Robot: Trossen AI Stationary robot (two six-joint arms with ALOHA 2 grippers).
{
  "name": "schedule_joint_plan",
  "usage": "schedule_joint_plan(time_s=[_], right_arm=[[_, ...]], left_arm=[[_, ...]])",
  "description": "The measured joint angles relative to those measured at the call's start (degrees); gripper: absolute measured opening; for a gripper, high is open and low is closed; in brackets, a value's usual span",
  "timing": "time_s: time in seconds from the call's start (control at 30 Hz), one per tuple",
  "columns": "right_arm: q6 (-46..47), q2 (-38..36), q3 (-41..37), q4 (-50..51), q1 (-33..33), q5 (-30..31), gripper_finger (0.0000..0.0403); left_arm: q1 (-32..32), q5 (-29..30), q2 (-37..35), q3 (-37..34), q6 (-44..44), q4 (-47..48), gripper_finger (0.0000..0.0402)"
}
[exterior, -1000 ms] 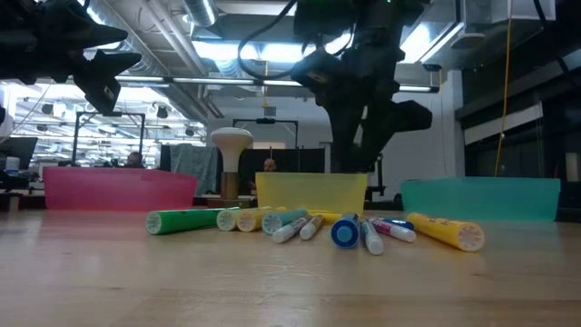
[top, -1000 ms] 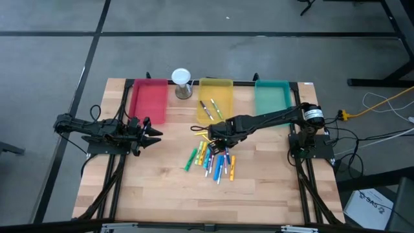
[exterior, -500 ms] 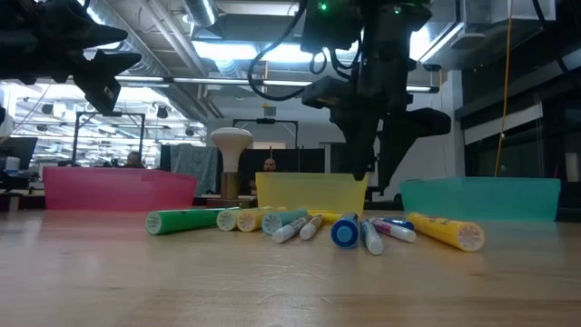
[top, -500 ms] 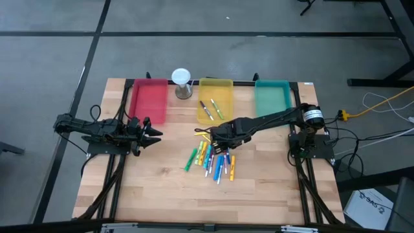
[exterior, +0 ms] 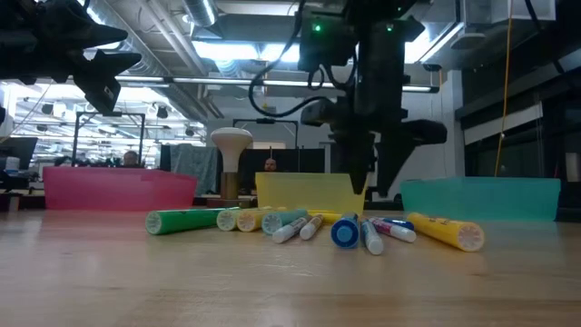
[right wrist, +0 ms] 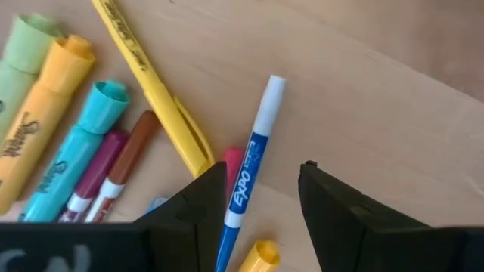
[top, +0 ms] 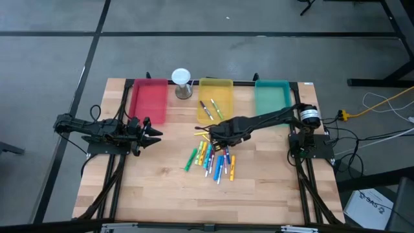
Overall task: Pick & Place Markers
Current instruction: Put the blue marker into the yellow bin
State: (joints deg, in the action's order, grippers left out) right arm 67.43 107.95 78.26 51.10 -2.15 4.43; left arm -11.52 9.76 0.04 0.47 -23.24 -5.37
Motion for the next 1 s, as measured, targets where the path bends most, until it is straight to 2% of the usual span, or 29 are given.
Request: schedule_joint_plan(time_s=[0.4, 1.0], right_arm=[[2.5, 0.4, 0.0, 1.9, -2.5, -4.9, 0.0162], [3.8, 2.7, 0.0, 2.3, -3.8, -3.6, 0.0162]], left_arm=[[0.0, 0.0, 0.0, 0.0, 0.0, 0.0, 0.0143], [0.0, 0.0, 0.0, 0.0, 0.0, 0.0, 0.0143]])
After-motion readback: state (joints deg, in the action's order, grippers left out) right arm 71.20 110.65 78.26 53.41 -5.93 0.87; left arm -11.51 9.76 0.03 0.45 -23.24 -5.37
